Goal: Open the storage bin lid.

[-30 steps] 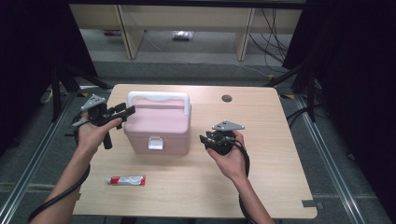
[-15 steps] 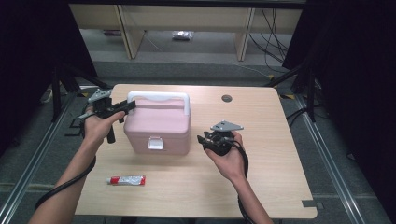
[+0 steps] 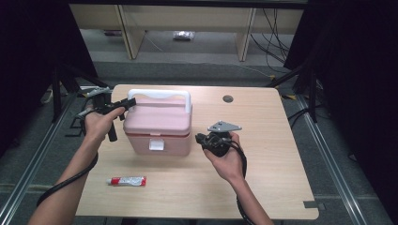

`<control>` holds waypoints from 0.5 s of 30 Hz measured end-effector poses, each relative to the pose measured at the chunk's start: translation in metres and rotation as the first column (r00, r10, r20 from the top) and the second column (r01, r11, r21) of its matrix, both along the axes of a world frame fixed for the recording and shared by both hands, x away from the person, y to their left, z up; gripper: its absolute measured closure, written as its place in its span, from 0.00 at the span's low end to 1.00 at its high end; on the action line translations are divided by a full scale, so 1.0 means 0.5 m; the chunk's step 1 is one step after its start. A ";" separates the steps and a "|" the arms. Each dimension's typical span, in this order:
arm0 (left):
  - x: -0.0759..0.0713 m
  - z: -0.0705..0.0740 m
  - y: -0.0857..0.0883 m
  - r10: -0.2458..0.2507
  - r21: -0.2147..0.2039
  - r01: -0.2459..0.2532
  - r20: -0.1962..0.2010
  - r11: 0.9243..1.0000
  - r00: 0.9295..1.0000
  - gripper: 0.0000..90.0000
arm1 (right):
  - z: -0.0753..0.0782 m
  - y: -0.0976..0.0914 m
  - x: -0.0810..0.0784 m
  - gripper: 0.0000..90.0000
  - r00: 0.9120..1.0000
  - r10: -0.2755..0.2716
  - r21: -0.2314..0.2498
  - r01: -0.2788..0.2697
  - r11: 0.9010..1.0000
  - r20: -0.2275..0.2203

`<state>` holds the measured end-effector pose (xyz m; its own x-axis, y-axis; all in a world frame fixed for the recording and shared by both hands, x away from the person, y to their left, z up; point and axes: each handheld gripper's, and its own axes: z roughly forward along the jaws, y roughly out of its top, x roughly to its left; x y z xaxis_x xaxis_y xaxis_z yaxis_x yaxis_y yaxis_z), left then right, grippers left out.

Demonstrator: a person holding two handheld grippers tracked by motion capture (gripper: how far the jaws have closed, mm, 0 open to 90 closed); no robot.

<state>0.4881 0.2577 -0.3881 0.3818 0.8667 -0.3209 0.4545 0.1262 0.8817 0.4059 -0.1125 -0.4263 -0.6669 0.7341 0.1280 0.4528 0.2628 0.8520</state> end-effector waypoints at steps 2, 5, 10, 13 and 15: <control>0.001 0.004 -0.001 0.002 0.002 -0.002 -0.008 1.000 1.000 0.81 | 0.006 0.004 0.001 1.00 1.000 0.024 0.003 -0.024 1.000 0.020; 0.003 0.007 0.000 0.005 -0.008 -0.005 -0.021 1.000 1.000 0.81 | 0.018 0.012 -0.001 1.00 0.999 0.022 -0.001 -0.022 1.000 0.032; 0.004 0.010 0.000 0.006 -0.006 -0.006 -0.034 1.000 0.999 0.81 | 0.024 0.030 0.000 1.00 0.999 0.035 0.014 -0.036 0.999 0.008; 0.004 0.012 0.000 0.004 -0.009 -0.004 -0.040 1.000 0.999 0.81 | 0.021 0.035 0.005 1.00 0.998 0.052 0.014 -0.052 0.999 0.033; 0.004 0.011 0.001 0.001 -0.008 -0.001 -0.041 1.000 0.999 0.81 | 0.020 0.038 0.005 1.00 0.998 0.052 0.037 -0.052 0.998 0.019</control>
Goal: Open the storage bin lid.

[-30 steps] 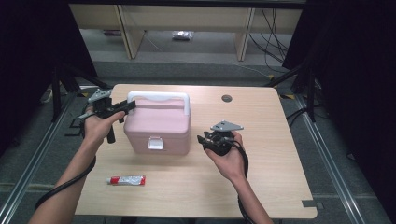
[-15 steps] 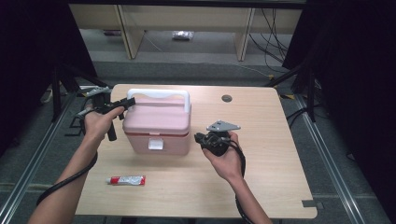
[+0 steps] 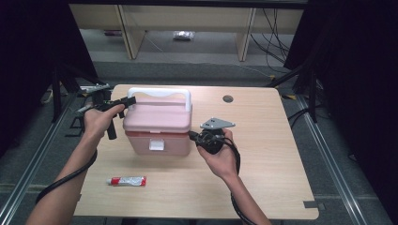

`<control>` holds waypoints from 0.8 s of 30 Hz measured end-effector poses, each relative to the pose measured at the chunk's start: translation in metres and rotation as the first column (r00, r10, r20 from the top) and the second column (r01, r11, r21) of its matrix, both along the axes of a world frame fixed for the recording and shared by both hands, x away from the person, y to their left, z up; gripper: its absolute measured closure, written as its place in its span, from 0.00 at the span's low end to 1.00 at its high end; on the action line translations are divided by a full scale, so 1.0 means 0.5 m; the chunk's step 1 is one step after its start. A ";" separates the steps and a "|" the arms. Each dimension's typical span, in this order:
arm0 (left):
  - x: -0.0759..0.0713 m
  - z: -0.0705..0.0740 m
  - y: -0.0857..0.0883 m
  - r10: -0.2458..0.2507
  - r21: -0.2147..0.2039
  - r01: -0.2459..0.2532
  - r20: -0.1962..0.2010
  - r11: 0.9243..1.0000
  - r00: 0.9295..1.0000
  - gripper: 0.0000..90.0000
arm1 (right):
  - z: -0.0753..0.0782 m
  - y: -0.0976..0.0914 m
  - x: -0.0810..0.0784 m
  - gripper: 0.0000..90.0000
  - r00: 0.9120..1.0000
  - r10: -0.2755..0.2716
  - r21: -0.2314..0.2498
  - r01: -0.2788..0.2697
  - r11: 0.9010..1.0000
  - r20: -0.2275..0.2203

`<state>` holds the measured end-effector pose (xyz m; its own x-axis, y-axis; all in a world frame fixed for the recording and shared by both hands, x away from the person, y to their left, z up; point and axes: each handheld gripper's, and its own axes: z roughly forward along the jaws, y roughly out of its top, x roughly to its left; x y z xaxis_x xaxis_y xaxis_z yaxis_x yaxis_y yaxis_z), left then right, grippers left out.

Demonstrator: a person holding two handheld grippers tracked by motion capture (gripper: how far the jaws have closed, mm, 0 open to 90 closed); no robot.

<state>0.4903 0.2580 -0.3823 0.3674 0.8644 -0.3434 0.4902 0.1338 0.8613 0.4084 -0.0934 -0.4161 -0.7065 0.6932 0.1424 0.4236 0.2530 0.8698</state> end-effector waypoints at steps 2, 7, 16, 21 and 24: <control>-0.001 -0.002 0.002 -0.007 -0.002 0.007 0.005 1.000 1.000 0.80 | 0.001 0.001 0.001 1.00 1.000 -0.004 -0.004 0.004 1.000 0.023; -0.011 0.000 0.006 -0.047 0.011 0.047 0.077 0.999 0.996 0.64 | 0.005 0.006 -0.001 1.00 1.000 -0.012 0.009 0.012 1.000 0.005; -0.129 0.045 0.012 -0.111 0.128 0.075 0.303 0.989 0.946 0.86 | 0.007 0.007 -0.002 1.00 1.000 -0.023 0.005 0.023 1.000 0.017; -0.233 0.001 -0.014 -0.236 0.178 0.192 0.274 0.965 0.932 1.00 | 0.009 0.006 0.000 1.00 0.999 -0.010 0.009 0.010 1.000 0.043; -0.254 -0.021 -0.024 -0.249 0.197 0.202 0.257 0.959 0.934 1.00 | 0.010 0.006 -0.001 1.00 0.999 -0.009 0.010 0.009 1.000 0.041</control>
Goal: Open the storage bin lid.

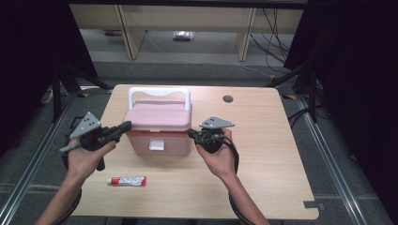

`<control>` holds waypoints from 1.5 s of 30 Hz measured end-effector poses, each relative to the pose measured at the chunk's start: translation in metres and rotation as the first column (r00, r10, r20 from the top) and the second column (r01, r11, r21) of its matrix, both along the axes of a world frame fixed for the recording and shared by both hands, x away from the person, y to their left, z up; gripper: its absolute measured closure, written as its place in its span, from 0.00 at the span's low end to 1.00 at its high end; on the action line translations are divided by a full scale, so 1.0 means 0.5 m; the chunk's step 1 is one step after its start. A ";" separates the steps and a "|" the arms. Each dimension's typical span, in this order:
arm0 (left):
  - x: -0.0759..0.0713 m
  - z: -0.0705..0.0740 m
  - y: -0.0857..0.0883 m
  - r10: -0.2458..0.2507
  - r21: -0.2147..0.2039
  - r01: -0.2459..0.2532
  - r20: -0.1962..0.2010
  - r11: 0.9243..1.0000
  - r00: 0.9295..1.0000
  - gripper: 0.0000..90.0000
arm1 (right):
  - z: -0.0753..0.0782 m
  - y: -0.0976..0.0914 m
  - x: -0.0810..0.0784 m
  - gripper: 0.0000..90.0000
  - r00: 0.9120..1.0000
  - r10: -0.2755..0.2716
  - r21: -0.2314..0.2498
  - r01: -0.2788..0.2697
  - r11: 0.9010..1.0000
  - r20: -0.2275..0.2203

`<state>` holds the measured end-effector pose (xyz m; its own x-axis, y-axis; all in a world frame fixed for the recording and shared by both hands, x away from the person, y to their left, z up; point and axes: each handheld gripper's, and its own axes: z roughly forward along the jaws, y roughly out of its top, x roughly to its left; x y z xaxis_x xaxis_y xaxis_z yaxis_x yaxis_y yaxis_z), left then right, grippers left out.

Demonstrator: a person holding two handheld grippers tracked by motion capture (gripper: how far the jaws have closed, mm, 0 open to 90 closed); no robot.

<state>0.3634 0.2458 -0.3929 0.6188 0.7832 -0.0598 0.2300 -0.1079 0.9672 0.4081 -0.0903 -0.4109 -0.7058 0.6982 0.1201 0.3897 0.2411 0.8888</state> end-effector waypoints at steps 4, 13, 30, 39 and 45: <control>-0.002 -0.050 -0.018 -0.005 0.023 0.006 -0.045 1.000 0.999 1.00 | 0.004 0.000 0.001 1.00 1.000 -0.004 0.002 0.004 1.000 0.013; 0.039 -0.077 -0.033 0.067 -0.016 -0.068 -0.052 0.998 0.996 1.00 | 0.007 -0.001 -0.001 1.00 1.000 -0.004 0.006 0.004 1.000 0.011; 0.057 -0.051 -0.048 0.089 -0.056 -0.090 -0.022 0.994 0.996 1.00 | -0.012 0.045 -0.037 1.00 0.996 0.086 -0.046 -0.087 0.995 -0.029; 0.069 -0.033 -0.050 0.092 -0.066 -0.092 -0.014 0.994 0.996 1.00 | -0.026 0.112 -0.032 1.00 0.989 0.143 -0.087 -0.146 0.986 -0.041; 0.076 -0.028 -0.049 0.092 -0.069 -0.093 -0.017 0.993 0.996 1.00 | -0.025 0.138 -0.028 1.00 0.985 0.170 -0.087 -0.172 0.981 -0.036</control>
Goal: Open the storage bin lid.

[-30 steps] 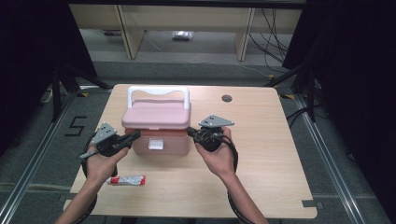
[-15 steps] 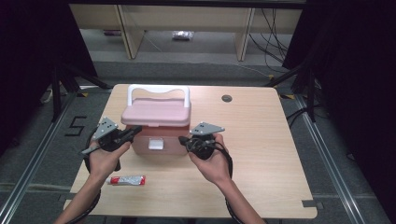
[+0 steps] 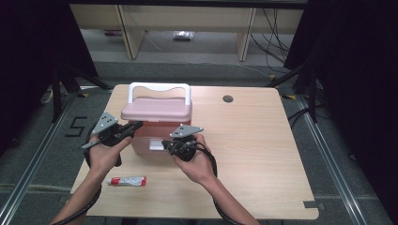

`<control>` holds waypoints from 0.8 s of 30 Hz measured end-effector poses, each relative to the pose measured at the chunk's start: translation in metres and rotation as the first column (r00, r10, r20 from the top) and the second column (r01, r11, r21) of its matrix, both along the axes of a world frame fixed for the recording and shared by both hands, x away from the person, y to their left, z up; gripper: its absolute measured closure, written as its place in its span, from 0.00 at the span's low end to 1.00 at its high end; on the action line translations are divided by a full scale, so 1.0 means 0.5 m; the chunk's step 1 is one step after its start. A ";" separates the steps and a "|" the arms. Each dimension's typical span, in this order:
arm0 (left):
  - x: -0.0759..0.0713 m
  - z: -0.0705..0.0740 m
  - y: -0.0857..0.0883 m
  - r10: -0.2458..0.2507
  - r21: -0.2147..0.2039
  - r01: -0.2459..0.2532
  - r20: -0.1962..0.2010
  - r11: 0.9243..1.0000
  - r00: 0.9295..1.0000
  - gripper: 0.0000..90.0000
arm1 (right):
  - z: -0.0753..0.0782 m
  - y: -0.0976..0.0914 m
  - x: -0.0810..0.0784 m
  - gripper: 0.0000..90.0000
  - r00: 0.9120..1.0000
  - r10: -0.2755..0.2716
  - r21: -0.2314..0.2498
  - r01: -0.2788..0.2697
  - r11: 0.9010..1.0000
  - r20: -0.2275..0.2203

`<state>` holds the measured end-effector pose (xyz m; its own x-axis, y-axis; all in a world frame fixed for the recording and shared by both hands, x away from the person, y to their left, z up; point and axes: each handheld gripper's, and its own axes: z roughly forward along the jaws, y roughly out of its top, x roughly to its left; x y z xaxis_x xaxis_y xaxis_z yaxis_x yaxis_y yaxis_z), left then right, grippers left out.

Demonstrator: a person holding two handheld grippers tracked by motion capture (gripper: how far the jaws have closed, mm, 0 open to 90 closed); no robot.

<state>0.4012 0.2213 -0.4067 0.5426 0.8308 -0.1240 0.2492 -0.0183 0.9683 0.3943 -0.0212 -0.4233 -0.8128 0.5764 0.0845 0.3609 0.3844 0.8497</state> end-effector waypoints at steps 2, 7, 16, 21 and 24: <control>0.003 0.003 0.000 -0.003 -0.004 0.003 0.003 1.000 1.000 1.00 | 0.002 0.012 0.001 1.00 1.000 0.005 -0.001 -0.005 1.000 -0.001; 0.010 0.008 0.000 0.000 -0.008 0.000 0.005 1.000 1.000 1.00 | -0.006 0.038 0.009 1.00 1.000 0.019 -0.007 -0.019 1.000 0.009; 0.018 0.015 -0.004 0.012 -0.021 -0.011 0.015 1.000 1.000 1.00 | -0.017 0.067 0.014 1.00 0.999 0.029 -0.050 -0.027 0.998 0.034; 0.025 0.022 -0.007 0.024 -0.023 -0.024 0.024 0.999 0.999 1.00 | -0.032 0.080 0.017 1.00 0.998 0.015 -0.050 -0.012 0.999 0.058; 0.028 0.023 -0.008 0.026 -0.023 -0.025 0.026 0.999 0.999 1.00 | -0.030 0.079 0.018 1.00 0.999 0.018 -0.062 -0.015 0.998 0.049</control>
<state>0.4154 0.2172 -0.3954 0.5245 0.8415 -0.1293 0.2240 0.0101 0.9745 0.4031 0.0182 -0.4384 -0.8246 0.5657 0.0088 0.3120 0.4417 0.8411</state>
